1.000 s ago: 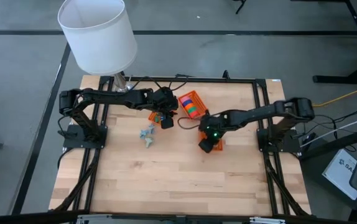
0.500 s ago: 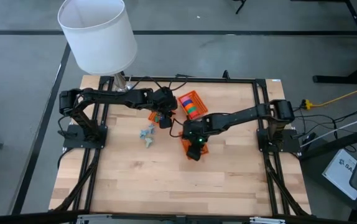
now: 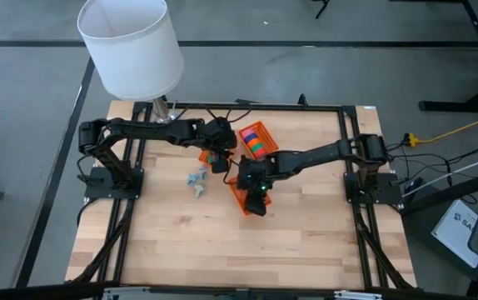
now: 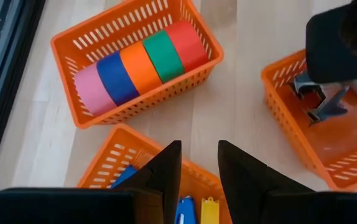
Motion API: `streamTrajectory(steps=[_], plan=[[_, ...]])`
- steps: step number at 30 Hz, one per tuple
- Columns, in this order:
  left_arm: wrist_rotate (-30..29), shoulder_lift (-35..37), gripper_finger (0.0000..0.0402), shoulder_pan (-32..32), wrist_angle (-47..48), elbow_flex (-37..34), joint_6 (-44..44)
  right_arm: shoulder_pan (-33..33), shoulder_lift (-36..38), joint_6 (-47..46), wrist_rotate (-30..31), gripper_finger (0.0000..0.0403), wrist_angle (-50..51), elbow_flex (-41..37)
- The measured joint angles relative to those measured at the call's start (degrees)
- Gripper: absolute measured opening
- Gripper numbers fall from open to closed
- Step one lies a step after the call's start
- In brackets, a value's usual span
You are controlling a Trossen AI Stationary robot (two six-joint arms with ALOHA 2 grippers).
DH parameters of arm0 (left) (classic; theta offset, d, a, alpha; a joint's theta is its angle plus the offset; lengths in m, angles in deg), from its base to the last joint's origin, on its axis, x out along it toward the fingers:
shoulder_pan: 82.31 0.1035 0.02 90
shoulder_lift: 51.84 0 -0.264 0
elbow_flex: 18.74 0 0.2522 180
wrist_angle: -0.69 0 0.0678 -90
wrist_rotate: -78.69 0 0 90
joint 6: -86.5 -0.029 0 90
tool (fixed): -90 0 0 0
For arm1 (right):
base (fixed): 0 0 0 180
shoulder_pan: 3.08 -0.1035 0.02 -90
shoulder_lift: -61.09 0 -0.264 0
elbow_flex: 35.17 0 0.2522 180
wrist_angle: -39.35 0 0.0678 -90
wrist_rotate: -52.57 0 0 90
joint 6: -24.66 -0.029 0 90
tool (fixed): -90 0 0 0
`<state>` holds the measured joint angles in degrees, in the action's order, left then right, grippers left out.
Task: Pick and place Stapler, Stapler remover, tape
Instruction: Put the light blue staple remover into the middle orange bin
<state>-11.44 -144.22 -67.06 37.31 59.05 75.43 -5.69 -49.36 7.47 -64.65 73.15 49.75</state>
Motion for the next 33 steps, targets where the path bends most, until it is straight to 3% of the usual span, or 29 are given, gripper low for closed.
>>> streamTrajectory(steps=[9,13,16,22,28,33], plan=[[0.1,0.1,0.0102,0.0,-0.3,0.1,0.2,-0.3,6.7,10.1,-3.8,0.0108,-0.8,-0.4],[0.1,0.1,0.0102,0.0,-0.1,0.1,0.2,-1.3,13.3,13.5,4.0,0.0108,-2.5,-4.4],[0.1,0.1,0.0102,0.0,0.2,0.1,0.1,-2.1,20.3,13.2,10.1,0.0108,-7.5,-11.3],[0.2,0.1,0.0102,-0.4,0.5,0.1,-0.1,-3.6,38.0,11.3,11.1,0.0108,-19.3,-29.6],[0.2,2.8,0.0102,-1.4,4.2,0.1,1.2,-4.0,56.0,11.3,11.2,0.0108,-21.2,-43.9],[-0.2,7.5,0.0102,-2.2,6.4,0.1,4.6,-3.9,67.9,10.4,18.3,0.0108,-24.7,-52.5]])
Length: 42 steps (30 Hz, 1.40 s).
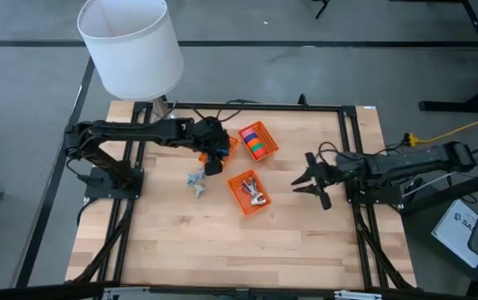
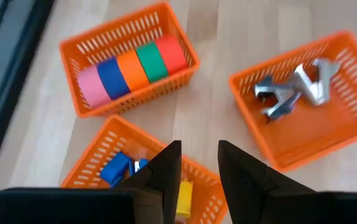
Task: Pick and place Stapler, Stapler remover, tape
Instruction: Put the light blue staple remover into the middle orange bin
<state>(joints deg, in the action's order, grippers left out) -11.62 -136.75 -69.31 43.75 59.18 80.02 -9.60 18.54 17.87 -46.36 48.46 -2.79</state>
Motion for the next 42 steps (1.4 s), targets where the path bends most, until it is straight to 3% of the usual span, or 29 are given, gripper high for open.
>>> streamTrajectory(steps=[10,17,23,28,42], plan=[[0.0,4.7,0.0102,-0.7,1.4,0.0,5.0,0.0,20.0,4.2,2.0,0.0108,0.1,-10.9],[1.0,4.6,0.0102,-0.6,9.3,0.0,9.0,0.0,31.7,4.7,1.9,0.0108,3.3,-15.3],[1.9,4.6,0.0102,-0.6,13.9,0.0,12.3,0.1,39.4,10.5,2.4,0.0108,3.9,-17.3],[1.9,4.6,0.0102,-0.6,14.0,0.0,13.8,1.5,42.1,13.5,9.1,0.0108,4.4,-17.8],[2.9,4.6,0.0102,-0.6,18.9,0.0,14.8,9.4,42.3,15.0,9.1,0.0108,4.6,-17.7]])
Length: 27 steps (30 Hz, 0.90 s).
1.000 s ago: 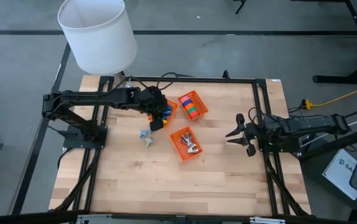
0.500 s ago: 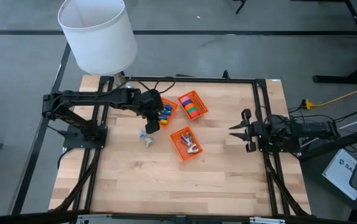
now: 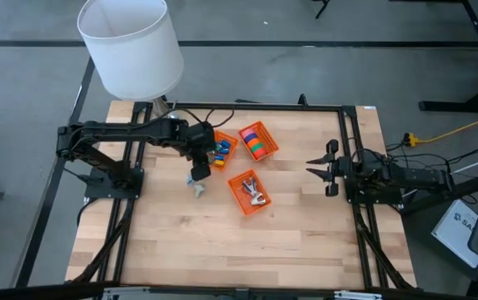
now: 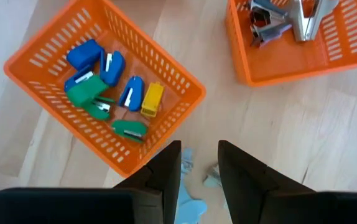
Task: Pick and place Stapler, Stapler remover, tape
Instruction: Put the light blue staple remover into the middle orange bin
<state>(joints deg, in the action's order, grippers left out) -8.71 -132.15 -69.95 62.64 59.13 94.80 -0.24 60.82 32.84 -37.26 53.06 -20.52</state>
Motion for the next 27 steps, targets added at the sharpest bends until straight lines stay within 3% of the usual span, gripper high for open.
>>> streamTrajectory(steps=[17,21,27], plan=[[-0.2,-0.4,0.0102,-8.5,5.2,0.0,-0.9,0.1,0.0,-0.2,0.3,0.0108,-0.1,0.0],[-2.0,-0.4,0.0102,-11.2,10.3,0.0,-1.7,0.1,0.0,-0.2,0.3,0.0108,-0.1,0.0],[-3.6,-0.3,0.0102,-13.8,9.3,-5.0,-2.0,0.1,0.0,-0.2,0.3,0.0108,-0.1,0.0]])
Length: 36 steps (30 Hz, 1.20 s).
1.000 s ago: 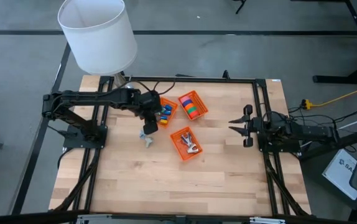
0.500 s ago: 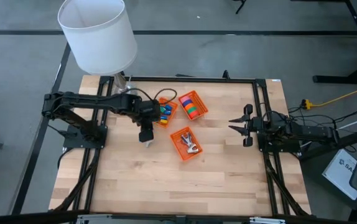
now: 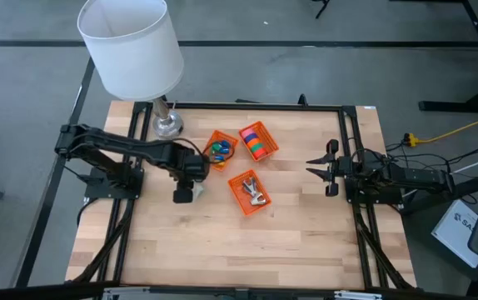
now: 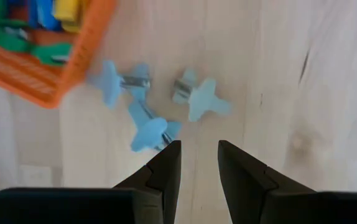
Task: Pick and place Stapler, Stapler remover, tape
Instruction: Put the light blue staple remover into the middle orange bin
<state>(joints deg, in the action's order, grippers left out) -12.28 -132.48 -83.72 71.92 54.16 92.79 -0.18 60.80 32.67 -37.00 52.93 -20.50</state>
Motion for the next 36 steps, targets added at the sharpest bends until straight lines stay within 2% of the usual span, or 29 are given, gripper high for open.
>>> streamTrajectory(steps=[6,10,18,36], plan=[[-0.2,0.0,0.0102,-1.2,-8.6,-6.5,0.5,0.0,0.0,0.0,0.0,0.0108,0.0,0.0],[-2.9,0.0,0.0102,-1.9,-12.4,-9.0,0.4,0.0,0.0,0.0,0.0,0.0108,0.0,0.0],[-10.8,0.0,0.0102,-3.7,-12.8,-11.1,-2.1,0.0,0.0,0.0,0.0,0.0108,0.0,0.0],[-15.9,-1.7,0.0102,-6.8,-17.2,-12.6,-9.6,0.0,0.0,0.0,0.0,0.0108,0.0,0.0]])
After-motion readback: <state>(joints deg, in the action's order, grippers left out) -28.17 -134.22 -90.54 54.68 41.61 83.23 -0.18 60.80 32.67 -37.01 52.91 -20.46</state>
